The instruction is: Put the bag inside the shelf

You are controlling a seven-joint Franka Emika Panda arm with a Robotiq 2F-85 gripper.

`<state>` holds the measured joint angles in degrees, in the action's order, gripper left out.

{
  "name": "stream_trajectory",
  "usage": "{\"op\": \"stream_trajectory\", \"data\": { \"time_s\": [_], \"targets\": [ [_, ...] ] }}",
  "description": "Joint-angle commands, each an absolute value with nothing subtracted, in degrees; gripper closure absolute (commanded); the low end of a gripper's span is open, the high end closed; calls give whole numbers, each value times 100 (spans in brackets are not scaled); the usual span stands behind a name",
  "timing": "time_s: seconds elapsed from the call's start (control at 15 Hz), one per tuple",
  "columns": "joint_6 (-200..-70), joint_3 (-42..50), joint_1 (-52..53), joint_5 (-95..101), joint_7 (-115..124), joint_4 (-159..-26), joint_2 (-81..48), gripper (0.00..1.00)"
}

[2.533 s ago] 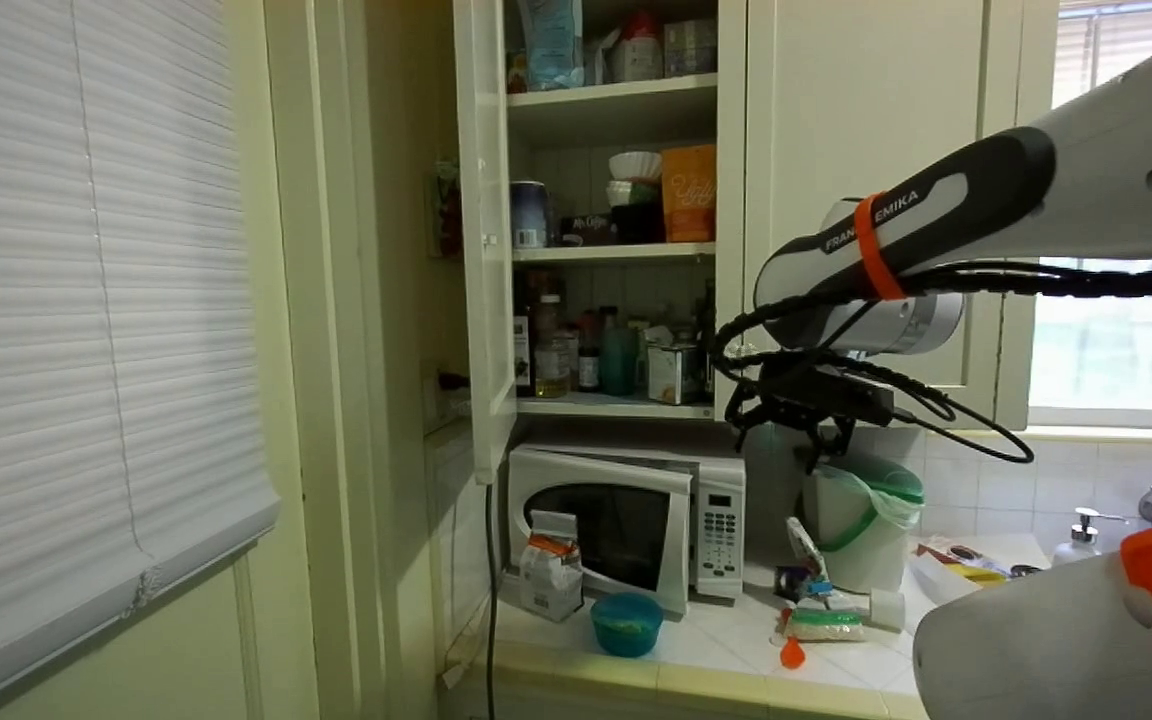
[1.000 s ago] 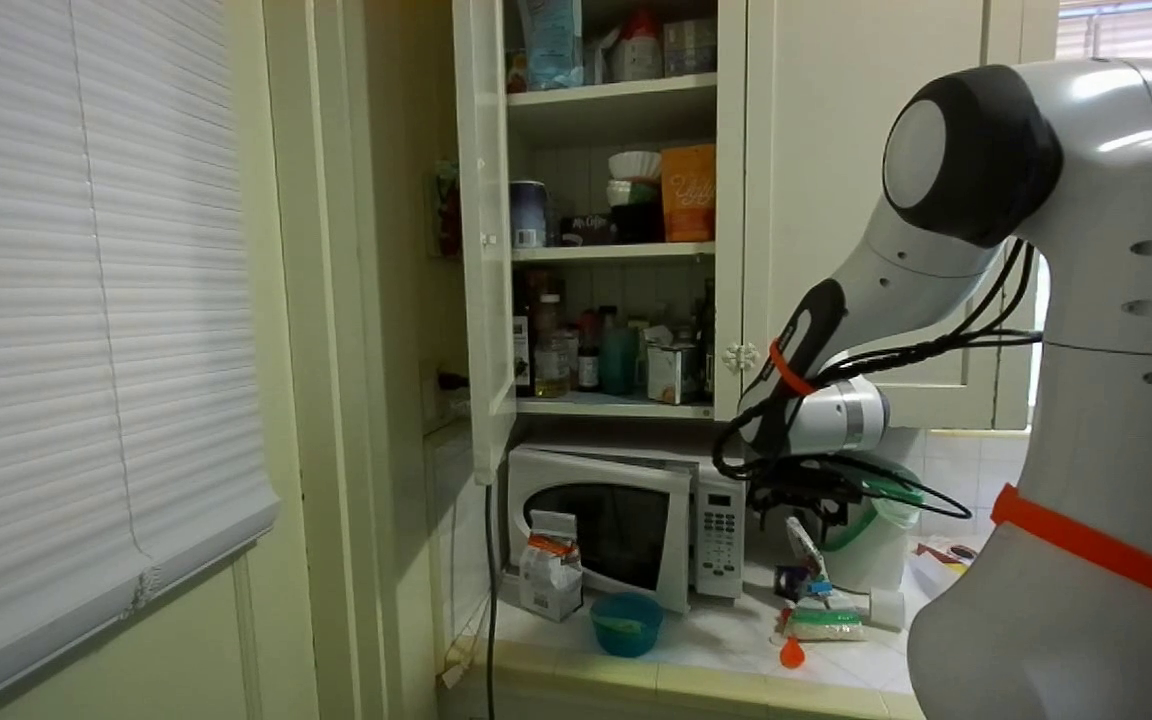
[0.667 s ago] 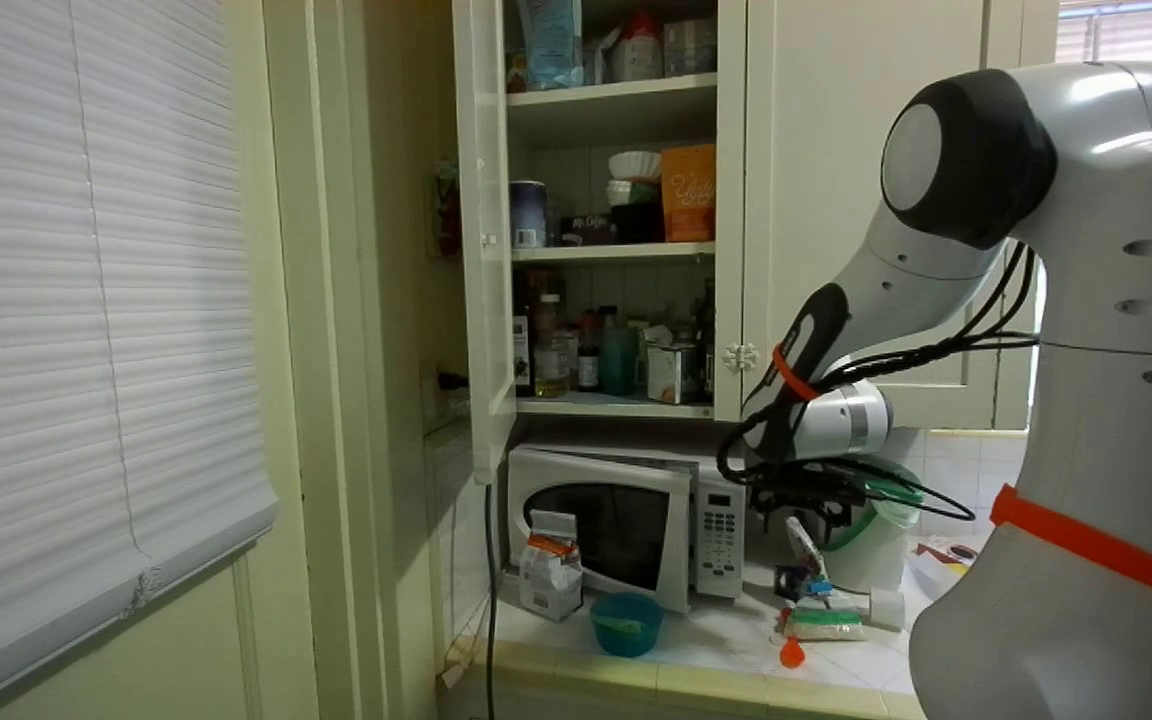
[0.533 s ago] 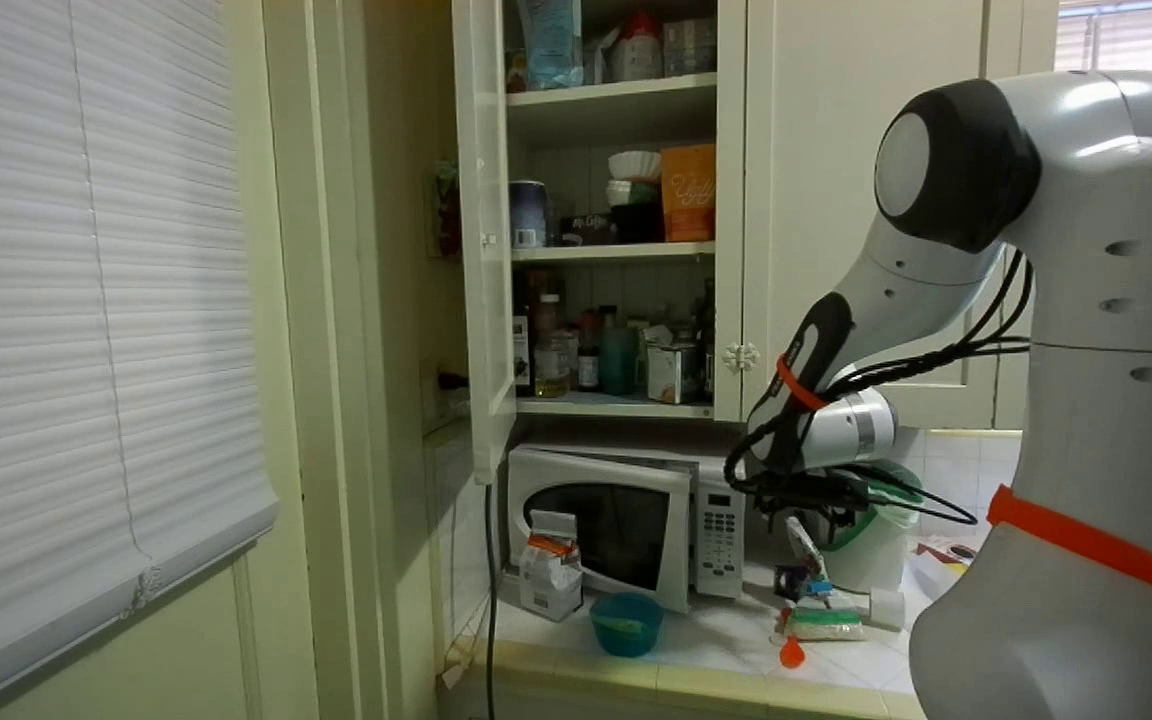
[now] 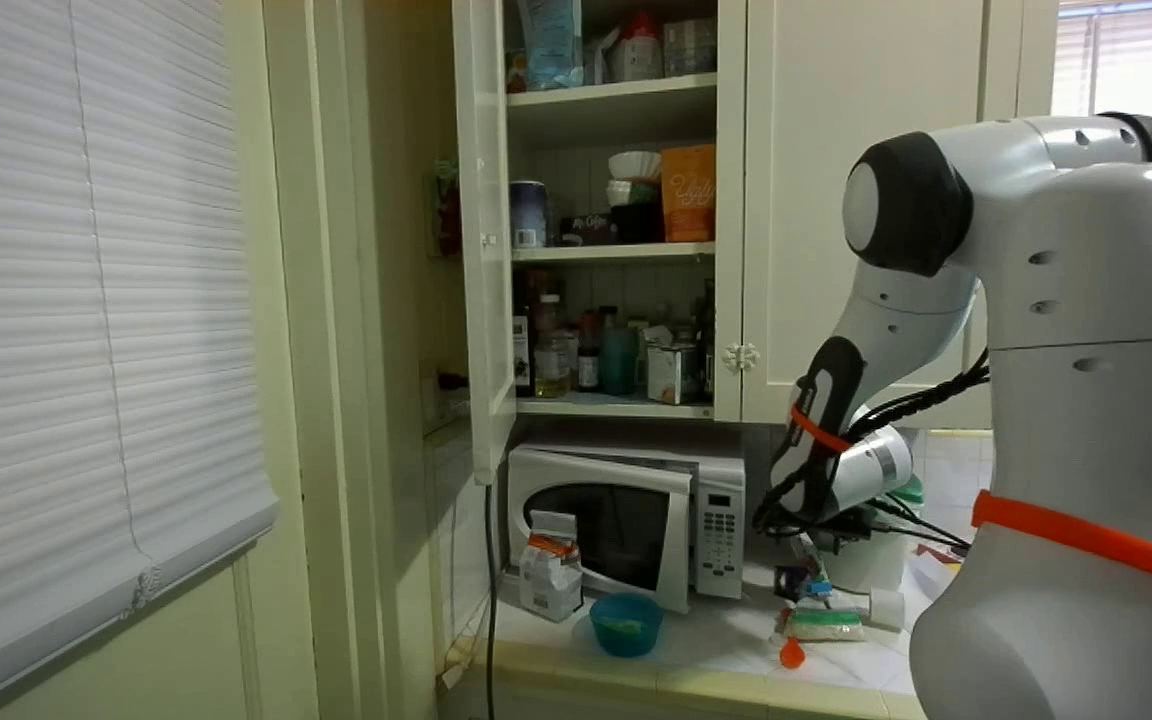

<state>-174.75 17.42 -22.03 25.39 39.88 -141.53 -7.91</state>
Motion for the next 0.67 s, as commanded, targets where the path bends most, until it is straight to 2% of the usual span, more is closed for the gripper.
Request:
{"op": "stream_trajectory", "data": {
  "time_s": [0.0,0.07,0.6],
  "targets": [
    [-17650,2278,-1846,3360,4728,-13804,-1228,0],
    [-17610,2373,-1764,3495,4834,-13759,-1268,19],
    [-17479,2637,-1253,3837,5169,-13664,-1504,81]
  ]
}}
